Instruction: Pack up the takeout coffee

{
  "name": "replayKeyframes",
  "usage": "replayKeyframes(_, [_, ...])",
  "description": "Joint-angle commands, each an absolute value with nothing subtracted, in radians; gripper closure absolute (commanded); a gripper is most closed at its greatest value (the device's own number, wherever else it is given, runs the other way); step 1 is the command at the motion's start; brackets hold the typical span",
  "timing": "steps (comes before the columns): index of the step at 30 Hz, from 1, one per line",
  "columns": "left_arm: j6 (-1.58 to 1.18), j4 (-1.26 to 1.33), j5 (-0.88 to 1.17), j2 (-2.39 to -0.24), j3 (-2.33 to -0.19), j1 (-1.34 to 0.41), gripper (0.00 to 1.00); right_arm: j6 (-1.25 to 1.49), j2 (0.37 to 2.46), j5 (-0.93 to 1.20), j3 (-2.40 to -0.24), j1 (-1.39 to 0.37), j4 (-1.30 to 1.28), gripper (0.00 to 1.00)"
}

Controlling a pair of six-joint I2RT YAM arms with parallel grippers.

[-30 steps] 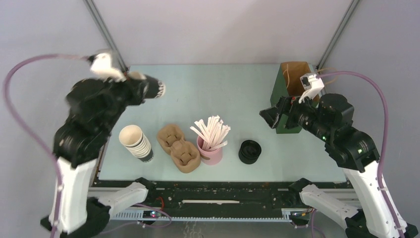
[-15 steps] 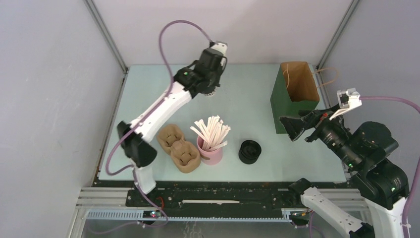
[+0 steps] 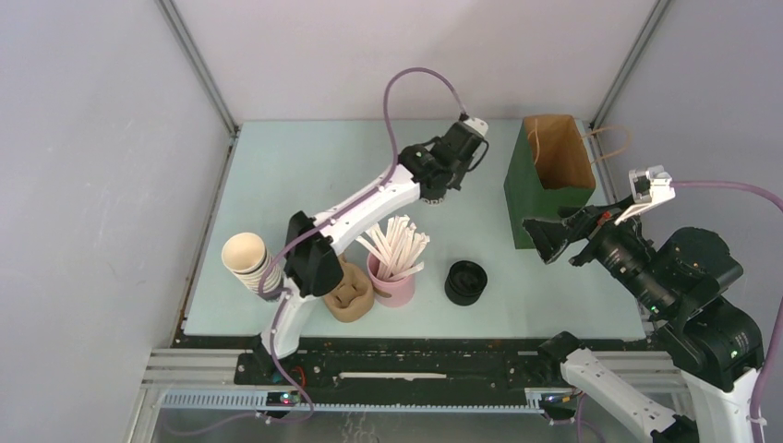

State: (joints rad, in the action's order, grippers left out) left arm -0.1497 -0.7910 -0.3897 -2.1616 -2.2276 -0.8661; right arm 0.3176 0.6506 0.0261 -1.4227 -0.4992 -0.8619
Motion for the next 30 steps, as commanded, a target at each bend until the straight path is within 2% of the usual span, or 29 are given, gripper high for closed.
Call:
replayKeyframes(1, [-0.161,-0.782,-0.391,-2.188,-2.279,-0.907,1.00,0.323,0.637,0.017,-1.440,-0.502,-0.873,0.01])
replayKeyframes(8, [-0.183,-0.751,-0.384,-2.212,-2.212,-0.950,0.99,0.328,0.625,0.014,-1.451,-0.503,-0.881,0.01])
replayKeyframes(13, [-0.184,-0.735,-0.382,-2.226,-2.199,-0.960,0.95,0.328,0.621,0.014,-1.461,-0.502,-0.892,0.01])
replayKeyframes(30, [-0.187,-0.713,-0.407,-2.314,-2.168,-0.960,0.94,0.324,0.611,0.005,-1.463,-0.502,-0.914,0.01])
